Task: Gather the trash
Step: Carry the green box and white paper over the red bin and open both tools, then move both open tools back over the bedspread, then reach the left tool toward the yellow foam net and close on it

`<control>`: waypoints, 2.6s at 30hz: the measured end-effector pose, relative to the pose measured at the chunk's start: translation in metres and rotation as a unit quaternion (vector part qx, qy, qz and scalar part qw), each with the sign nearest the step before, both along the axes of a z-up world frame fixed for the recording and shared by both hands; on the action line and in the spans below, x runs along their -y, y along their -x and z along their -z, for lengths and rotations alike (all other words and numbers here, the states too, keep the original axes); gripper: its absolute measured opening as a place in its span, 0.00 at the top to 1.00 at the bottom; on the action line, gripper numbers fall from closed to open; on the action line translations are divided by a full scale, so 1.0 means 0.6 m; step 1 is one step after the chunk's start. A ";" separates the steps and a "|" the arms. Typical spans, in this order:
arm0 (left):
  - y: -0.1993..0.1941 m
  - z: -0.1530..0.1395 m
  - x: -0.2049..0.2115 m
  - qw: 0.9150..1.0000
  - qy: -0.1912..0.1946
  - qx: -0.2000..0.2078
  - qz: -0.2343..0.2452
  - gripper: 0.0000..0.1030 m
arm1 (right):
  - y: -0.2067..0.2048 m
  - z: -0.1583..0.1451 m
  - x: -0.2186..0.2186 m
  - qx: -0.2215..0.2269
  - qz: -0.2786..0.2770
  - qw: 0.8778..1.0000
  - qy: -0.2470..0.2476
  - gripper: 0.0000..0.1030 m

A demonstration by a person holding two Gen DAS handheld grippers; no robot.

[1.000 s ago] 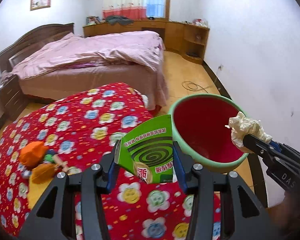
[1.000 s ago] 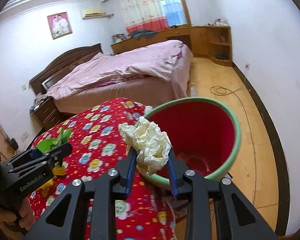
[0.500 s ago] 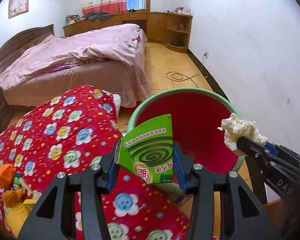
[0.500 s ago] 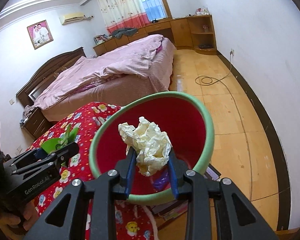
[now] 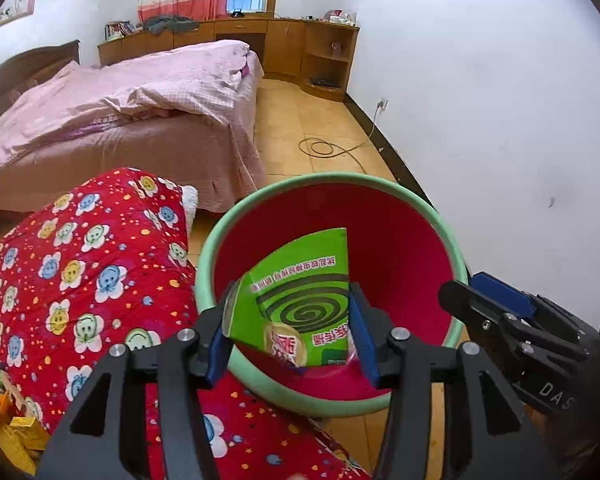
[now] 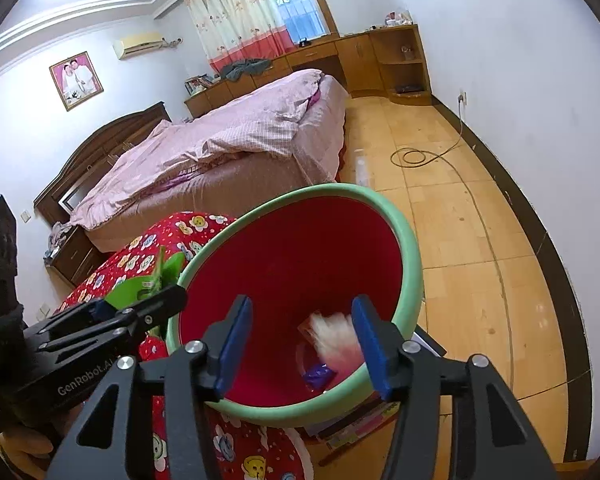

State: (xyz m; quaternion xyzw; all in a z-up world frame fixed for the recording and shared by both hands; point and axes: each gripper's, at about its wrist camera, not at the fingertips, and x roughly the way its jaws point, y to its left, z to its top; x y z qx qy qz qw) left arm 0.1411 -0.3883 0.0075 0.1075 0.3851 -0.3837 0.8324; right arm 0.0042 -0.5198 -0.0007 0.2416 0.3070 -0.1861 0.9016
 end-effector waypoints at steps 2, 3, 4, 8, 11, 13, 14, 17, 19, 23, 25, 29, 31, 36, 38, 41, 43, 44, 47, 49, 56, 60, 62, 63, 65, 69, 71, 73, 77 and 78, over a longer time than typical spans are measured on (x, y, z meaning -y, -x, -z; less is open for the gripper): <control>0.001 -0.001 0.000 1.000 -0.001 0.005 -0.006 0.41 | 0.003 0.000 0.001 0.002 0.002 1.000 -0.001 0.44; 0.002 -0.001 0.000 1.000 -0.004 0.009 -0.009 0.38 | 0.002 -0.002 0.000 0.002 0.003 1.000 -0.002 0.44; 0.003 -0.001 0.000 1.000 -0.005 0.011 -0.010 0.38 | 0.004 -0.003 0.000 0.003 0.004 1.000 -0.002 0.44; 0.004 -0.002 -0.008 1.000 -0.003 0.006 -0.015 0.38 | 0.008 -0.005 0.000 0.005 0.007 1.000 -0.002 0.44; 0.006 -0.003 -0.024 1.000 -0.002 0.005 -0.024 0.38 | 0.012 -0.009 -0.003 0.003 0.009 1.000 0.001 0.44; 0.008 -0.007 -0.035 1.000 0.000 0.004 -0.029 0.38 | 0.012 -0.012 -0.009 0.000 0.010 1.000 0.004 0.44; 0.009 -0.009 -0.044 0.999 0.001 0.004 -0.033 0.38 | 0.013 -0.013 -0.011 -0.001 0.009 1.000 0.005 0.44; 0.011 -0.013 -0.070 0.999 0.002 0.004 -0.047 0.38 | 0.014 -0.020 -0.023 -0.002 0.005 1.000 0.009 0.44; 0.012 -0.016 -0.088 0.998 0.003 0.004 -0.055 0.38 | 0.015 -0.024 -0.031 -0.001 0.001 1.000 0.011 0.44; 0.016 -0.026 -0.121 0.997 0.004 0.007 -0.074 0.38 | 0.014 -0.036 -0.054 0.001 -0.009 1.000 0.016 0.44; 0.017 -0.033 -0.139 0.996 0.004 0.009 -0.083 0.38 | 0.013 -0.042 -0.065 0.002 -0.015 1.000 0.019 0.44; 0.024 -0.045 -0.181 0.994 0.003 0.016 -0.104 0.38 | 0.010 -0.056 -0.092 0.006 -0.029 0.999 0.025 0.44; 0.027 -0.049 -0.202 0.993 0.001 0.016 -0.116 0.38 | 0.008 -0.062 -0.104 0.007 -0.036 0.999 0.028 0.44; 0.032 -0.061 -0.255 0.989 -0.007 0.026 -0.146 0.38 | 0.002 -0.078 -0.143 0.012 -0.058 0.998 0.036 0.44; 0.034 -0.065 -0.280 0.987 -0.007 0.030 -0.160 0.38 | -0.001 -0.082 -0.157 0.013 -0.067 0.997 0.037 0.44; 0.034 -0.067 -0.312 0.983 -0.008 0.031 -0.178 0.38 | -0.006 -0.085 -0.179 0.013 -0.080 0.996 0.038 0.44; 0.034 -0.066 -0.337 0.980 -0.009 0.030 -0.195 0.38 | -0.011 -0.087 -0.196 0.012 -0.090 0.995 0.039 0.44; 0.034 -0.065 -0.348 0.979 -0.009 0.030 -0.201 0.38 | -0.014 -0.087 -0.205 0.012 -0.096 0.995 0.039 0.44; 0.032 -0.061 -0.384 0.975 -0.008 0.026 -0.222 0.38 | -0.022 -0.088 -0.227 0.010 -0.110 0.993 0.040 0.44; 0.031 -0.058 -0.408 0.972 -0.007 0.023 -0.235 0.38 | -0.026 -0.088 -0.242 0.009 -0.118 0.992 0.040 0.44; 0.020 -0.043 -0.477 0.963 -0.007 0.012 -0.271 0.38 | -0.043 -0.081 -0.286 0.001 -0.144 0.989 0.041 0.44; 0.009 -0.023 -0.505 0.958 -0.014 -0.003 -0.285 0.38 | -0.052 -0.072 -0.306 -0.008 -0.156 0.987 0.040 0.44; 0.001 -0.010 -0.514 0.956 -0.020 -0.012 -0.292 0.38 | -0.057 -0.065 -0.312 -0.013 -0.159 0.986 0.038 0.44; -0.003 -0.004 -0.516 0.956 -0.022 -0.016 -0.293 0.38 | -0.059 -0.062 -0.313 -0.016 -0.160 0.986 0.037 0.44; -0.009 0.009 -0.520 0.955 -0.026 -0.023 -0.296 0.38 | -0.063 -0.054 -0.317 -0.022 -0.162 0.986 0.034 0.44; -0.021 0.034 -0.526 0.952 -0.033 -0.040 -0.300 0.38 | -0.071 -0.040 -0.323 -0.035 -0.162 0.986 0.028 0.44; -0.025 0.043 -0.527 0.952 -0.034 -0.044 -0.300 0.38 | -0.073 -0.035 -0.324 -0.040 -0.162 0.986 0.025 0.44; -0.027 0.049 -0.528 0.952 -0.034 -0.047 -0.299 0.38 | -0.078 -0.030 -0.324 -0.045 -0.163 0.985 0.024 0.44; -0.030 0.058 -0.534 0.951 -0.027 -0.057 -0.302 0.38 | -0.084 -0.021 -0.327 -0.052 -0.165 0.985 0.021 0.44; -0.030 0.060 -0.536 0.951 -0.022 -0.062 -0.301 0.39 | -0.084 -0.020 -0.328 -0.053 -0.166 0.985 0.020 0.44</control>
